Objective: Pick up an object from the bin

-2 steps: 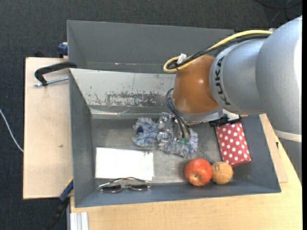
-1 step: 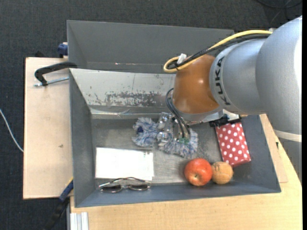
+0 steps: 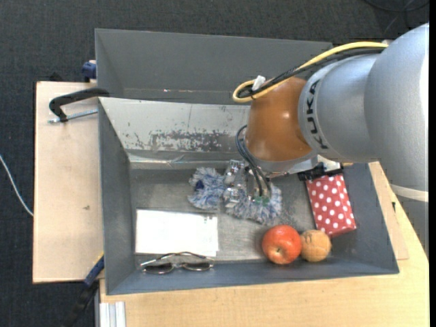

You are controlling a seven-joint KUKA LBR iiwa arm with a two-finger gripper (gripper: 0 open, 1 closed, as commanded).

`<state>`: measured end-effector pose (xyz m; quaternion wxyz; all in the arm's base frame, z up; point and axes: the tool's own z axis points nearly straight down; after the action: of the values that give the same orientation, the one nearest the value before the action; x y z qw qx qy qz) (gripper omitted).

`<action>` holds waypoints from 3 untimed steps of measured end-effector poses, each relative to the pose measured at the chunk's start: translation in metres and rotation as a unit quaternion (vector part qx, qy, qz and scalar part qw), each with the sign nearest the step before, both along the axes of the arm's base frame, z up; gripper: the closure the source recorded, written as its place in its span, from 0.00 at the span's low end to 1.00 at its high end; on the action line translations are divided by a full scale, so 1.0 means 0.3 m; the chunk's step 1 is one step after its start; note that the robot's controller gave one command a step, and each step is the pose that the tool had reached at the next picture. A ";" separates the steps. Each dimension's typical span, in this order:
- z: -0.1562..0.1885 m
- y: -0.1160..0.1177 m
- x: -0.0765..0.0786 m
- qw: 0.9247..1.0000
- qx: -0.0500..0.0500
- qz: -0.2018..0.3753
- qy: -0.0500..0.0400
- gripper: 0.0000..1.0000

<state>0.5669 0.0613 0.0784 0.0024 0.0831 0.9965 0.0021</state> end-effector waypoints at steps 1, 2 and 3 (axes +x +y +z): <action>0.045 -0.001 -0.008 1.000 -0.001 0.000 0.004 1.00; 0.113 -0.001 -0.003 1.000 -0.001 0.000 0.002 1.00; 0.155 0.000 0.001 1.000 -0.001 0.000 -0.001 1.00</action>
Offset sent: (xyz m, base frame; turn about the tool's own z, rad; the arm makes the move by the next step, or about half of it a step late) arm 0.0001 0.0000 0.0567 0.0000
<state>0.5672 0.0614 0.1249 0.0034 0.0828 0.9966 0.0014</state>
